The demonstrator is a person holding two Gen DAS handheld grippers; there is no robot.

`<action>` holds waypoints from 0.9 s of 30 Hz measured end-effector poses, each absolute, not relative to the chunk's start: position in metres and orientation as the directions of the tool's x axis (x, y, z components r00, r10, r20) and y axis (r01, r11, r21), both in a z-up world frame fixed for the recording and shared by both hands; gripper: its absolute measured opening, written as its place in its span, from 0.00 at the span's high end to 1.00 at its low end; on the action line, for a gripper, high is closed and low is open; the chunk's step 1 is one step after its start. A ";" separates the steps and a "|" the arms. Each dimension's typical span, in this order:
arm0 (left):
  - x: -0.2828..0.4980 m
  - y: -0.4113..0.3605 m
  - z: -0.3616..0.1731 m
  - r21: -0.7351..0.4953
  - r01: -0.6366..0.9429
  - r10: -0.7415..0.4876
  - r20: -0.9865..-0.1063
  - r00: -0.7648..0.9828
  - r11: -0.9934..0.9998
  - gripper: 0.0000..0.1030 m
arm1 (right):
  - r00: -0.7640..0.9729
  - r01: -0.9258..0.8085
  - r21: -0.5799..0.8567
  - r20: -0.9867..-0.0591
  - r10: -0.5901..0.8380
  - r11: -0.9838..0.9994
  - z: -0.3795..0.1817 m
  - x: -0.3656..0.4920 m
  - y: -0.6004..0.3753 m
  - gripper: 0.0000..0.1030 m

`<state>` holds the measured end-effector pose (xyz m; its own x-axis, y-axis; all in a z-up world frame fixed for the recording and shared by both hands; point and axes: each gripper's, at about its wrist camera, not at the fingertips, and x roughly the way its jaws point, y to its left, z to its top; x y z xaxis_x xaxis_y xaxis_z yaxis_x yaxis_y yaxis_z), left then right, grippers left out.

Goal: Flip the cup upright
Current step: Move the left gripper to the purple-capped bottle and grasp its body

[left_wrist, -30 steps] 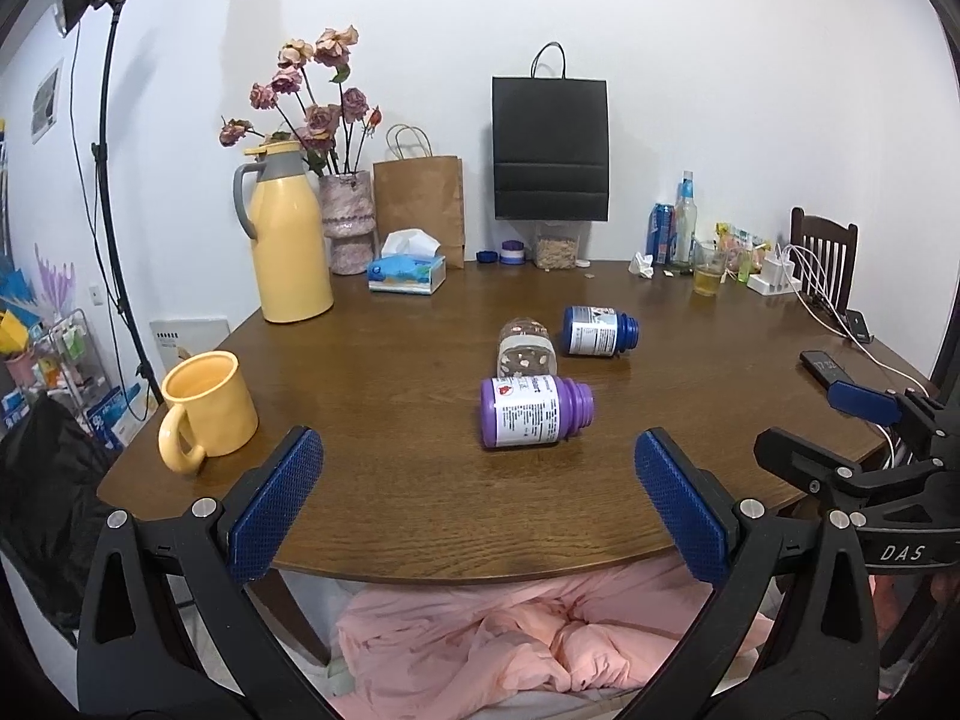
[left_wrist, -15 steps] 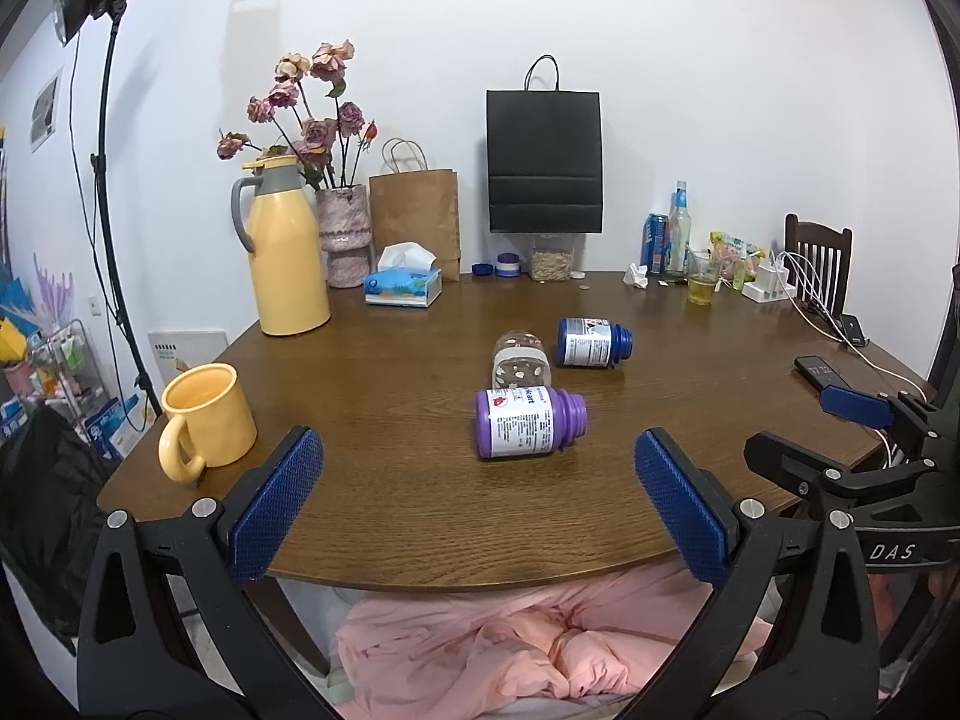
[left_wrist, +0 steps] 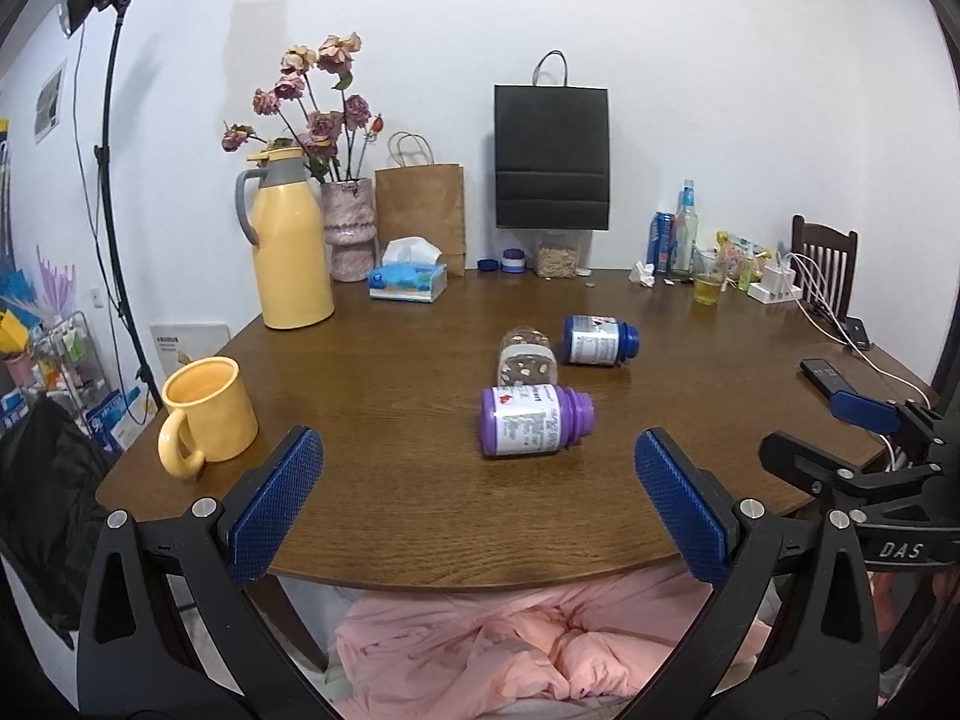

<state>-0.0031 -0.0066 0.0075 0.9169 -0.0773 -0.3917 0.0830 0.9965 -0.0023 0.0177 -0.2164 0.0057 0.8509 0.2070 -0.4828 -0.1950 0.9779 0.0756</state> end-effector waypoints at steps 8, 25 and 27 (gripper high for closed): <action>0.034 0.023 -0.009 -0.225 0.242 -0.313 -0.378 0.871 0.944 0.00 | 0.883 -0.177 0.080 -0.427 0.194 0.981 -0.015 0.049 -0.216 0.00; 0.148 -0.019 -0.061 0.084 0.311 -0.222 -0.530 0.818 0.947 0.00 | 0.737 -0.291 0.234 -0.563 0.373 0.928 -0.072 0.142 -0.222 0.00; 0.168 -0.023 -0.066 0.051 0.331 -0.241 -0.585 0.774 0.942 0.00 | 0.699 -0.292 0.284 -0.588 0.407 0.913 -0.080 0.153 -0.223 0.00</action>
<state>0.1684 -0.0228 -0.0657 0.7743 -0.2406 -0.5853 0.3312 0.9422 0.0508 0.1525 -0.2228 -0.0798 0.6991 0.4067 -0.5880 -0.2922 0.9132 0.2841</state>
